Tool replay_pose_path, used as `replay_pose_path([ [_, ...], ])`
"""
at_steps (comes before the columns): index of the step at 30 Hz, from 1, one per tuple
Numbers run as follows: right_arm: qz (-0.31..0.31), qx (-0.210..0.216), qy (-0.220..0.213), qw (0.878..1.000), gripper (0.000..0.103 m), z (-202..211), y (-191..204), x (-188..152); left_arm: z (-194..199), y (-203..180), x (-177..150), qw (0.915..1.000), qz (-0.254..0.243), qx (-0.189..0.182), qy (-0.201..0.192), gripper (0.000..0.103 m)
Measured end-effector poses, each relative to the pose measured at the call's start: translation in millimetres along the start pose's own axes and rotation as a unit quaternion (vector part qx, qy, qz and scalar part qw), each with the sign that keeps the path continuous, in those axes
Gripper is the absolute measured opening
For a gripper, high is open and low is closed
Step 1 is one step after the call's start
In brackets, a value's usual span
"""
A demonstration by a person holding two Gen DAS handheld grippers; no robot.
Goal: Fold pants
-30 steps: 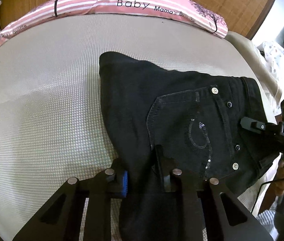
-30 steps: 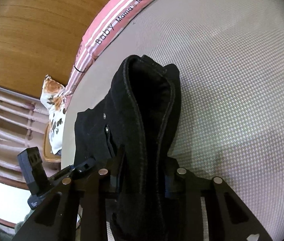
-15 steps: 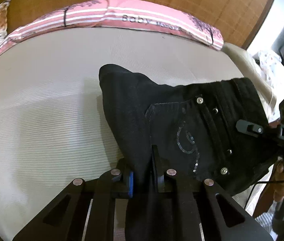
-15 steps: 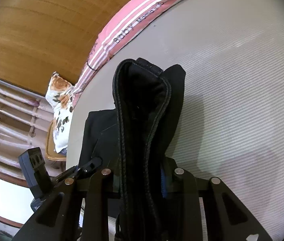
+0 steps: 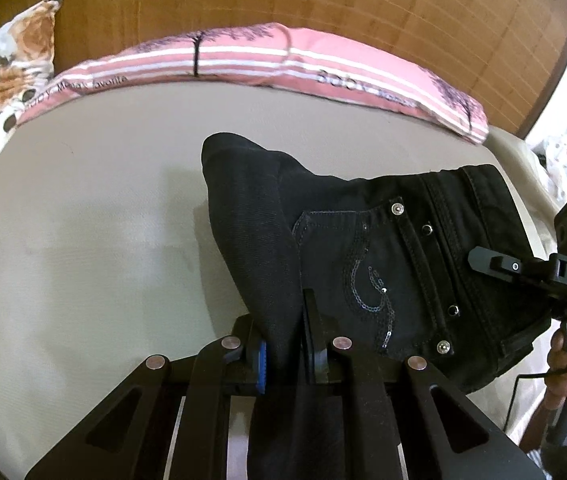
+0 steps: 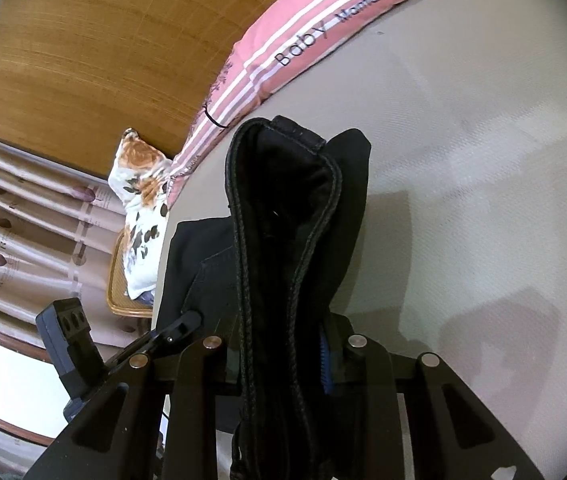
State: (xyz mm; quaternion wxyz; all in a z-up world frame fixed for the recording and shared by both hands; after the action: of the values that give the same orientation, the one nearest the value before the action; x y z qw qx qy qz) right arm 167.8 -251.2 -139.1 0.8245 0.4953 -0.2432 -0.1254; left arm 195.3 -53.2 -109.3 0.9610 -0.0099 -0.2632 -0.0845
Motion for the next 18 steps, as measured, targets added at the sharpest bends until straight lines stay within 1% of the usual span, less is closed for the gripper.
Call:
replay_pose_path([
  [6,0.002,-0.002,0.006,1.0,0.025,-29,3,26,-18,18,31,0.9999,0.003,0.01,-0.009,0.014],
  [11,0.0,-0.013,0.009,1.0,0.024,-44,-1,46,-39,25,50,0.9999,0.008,0.012,-0.001,0.014],
  [15,-0.003,-0.017,0.007,1.0,0.024,-51,-6,58,-51,27,55,0.9999,0.009,0.011,0.003,0.014],
  [17,-0.001,-0.028,0.009,1.0,0.023,-54,-13,59,-60,28,54,0.9999,0.008,0.013,0.008,0.014],
  [18,0.0,-0.034,0.009,0.999,0.023,-56,-17,60,-67,31,51,0.9997,0.007,0.018,0.015,0.017],
])
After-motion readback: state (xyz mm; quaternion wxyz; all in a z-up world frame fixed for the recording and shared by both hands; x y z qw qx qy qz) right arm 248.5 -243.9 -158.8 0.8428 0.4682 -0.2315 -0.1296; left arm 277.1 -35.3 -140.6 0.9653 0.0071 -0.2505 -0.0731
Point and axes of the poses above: each gripper's, at about its wrist camera, not at the fingertips, and z roughly against the way its jaws point, y to its left, x to its top, the point moved 8 cm from there along -z, roughly the way its jaws point, and after that the axes turned 14 degrees about x, right-handed, at the moved point
